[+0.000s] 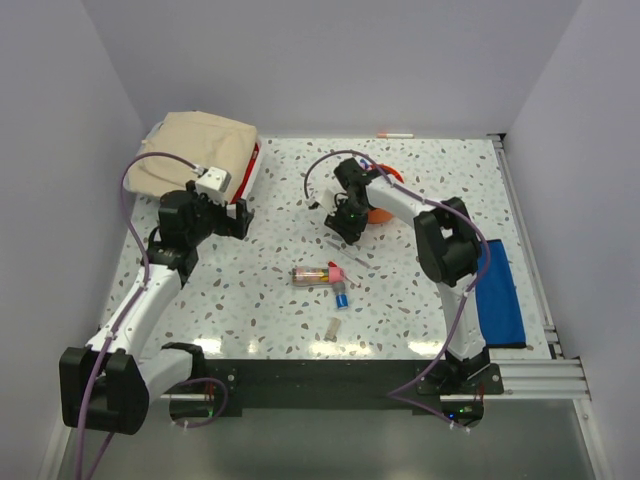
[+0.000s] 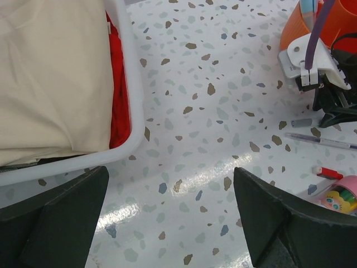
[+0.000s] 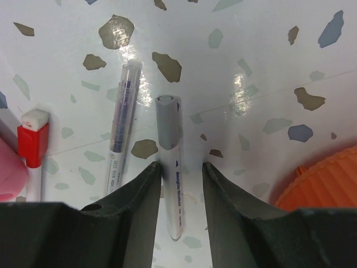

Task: Sort the stationery into containers
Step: Pick up the pen from the center of the board, then place the pen in the storage box.

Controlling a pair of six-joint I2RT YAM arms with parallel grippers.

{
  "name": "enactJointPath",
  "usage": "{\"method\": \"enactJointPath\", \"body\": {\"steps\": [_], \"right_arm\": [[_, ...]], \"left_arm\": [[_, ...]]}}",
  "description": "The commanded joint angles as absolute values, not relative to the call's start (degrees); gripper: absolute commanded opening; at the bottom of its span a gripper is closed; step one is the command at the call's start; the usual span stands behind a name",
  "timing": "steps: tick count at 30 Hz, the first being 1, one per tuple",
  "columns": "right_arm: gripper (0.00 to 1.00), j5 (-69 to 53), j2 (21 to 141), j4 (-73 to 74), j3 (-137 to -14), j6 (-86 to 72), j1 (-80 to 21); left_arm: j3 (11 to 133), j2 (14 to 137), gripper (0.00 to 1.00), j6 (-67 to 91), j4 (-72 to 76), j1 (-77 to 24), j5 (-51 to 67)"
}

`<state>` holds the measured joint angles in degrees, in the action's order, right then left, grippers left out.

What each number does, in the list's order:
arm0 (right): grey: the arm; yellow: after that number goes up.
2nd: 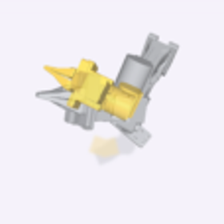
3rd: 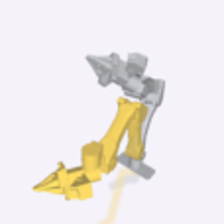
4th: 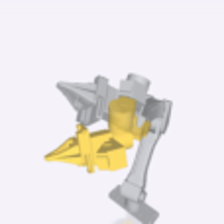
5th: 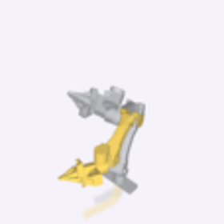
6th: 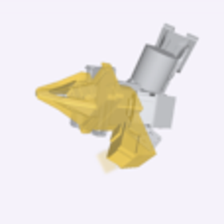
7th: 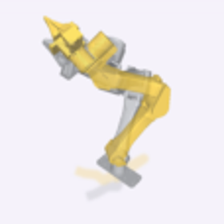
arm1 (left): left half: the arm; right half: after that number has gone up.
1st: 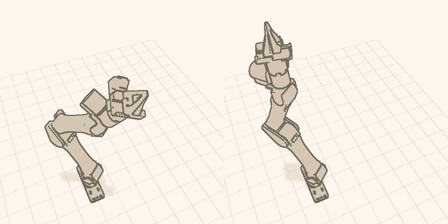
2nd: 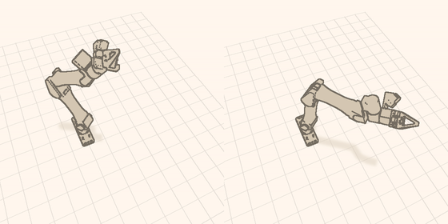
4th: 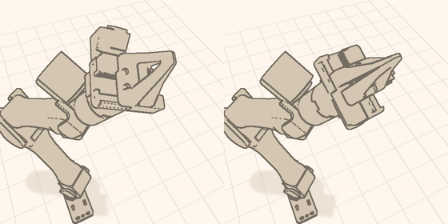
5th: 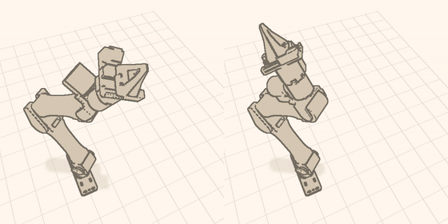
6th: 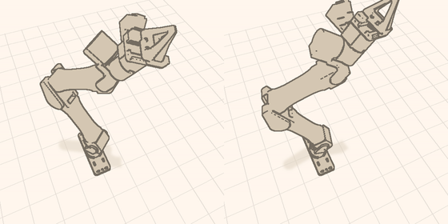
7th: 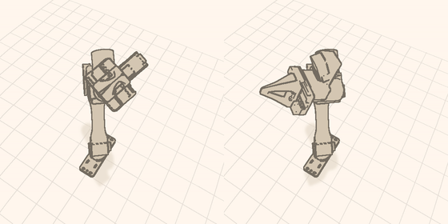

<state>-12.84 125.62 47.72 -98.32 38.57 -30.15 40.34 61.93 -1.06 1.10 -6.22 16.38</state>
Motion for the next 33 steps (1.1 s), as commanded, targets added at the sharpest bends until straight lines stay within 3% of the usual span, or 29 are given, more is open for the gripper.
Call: {"method": "enactJointPath", "body": {"steps": [1,5,6,7,8,13,22,33], "right_arm": [[0.36,-14.93,130.6,49.3,-97.12,37.53,-31.02],[0.23,-18.54,131.4,51.77,-95.81,38.23,-30.67],[0.17,-19.68,131.22,51.77,-95.19,38.49,-30.76],[0.04,-20.12,130.96,51.59,-94.66,38.67,-30.76],[0.0,-20.39,130.61,51.42,-94.14,38.76,-30.76],[0.0,-22.14,127.8,51.24,-94.04,38.41,-30.67],[0.0,-33.13,116.47,53.18,-105.72,31.21,-28.22],[0.0,-37.35,108.99,32.1,-103.1,16.01,-18.56]], "left_arm": [[40.08,62.4,0.99,-0.44,3.25,-5.54,17.58],[39.9,62.93,0.99,-0.44,3.43,-5.54,17.75],[40.08,63.02,0.99,-0.44,3.51,-5.54,17.75],[40.08,63.19,0.99,-0.44,3.52,-5.54,17.75],[40.17,63.28,0.99,-0.44,3.6,-5.54,17.75],[40.6,64.24,0.99,-0.44,3.87,-5.45,18.1],[43.06,67.84,0.99,-0.62,5.36,-5.45,19.07],[47.98,72.94,0.99,-1.14,5.19,-5.54,19.86]]}}
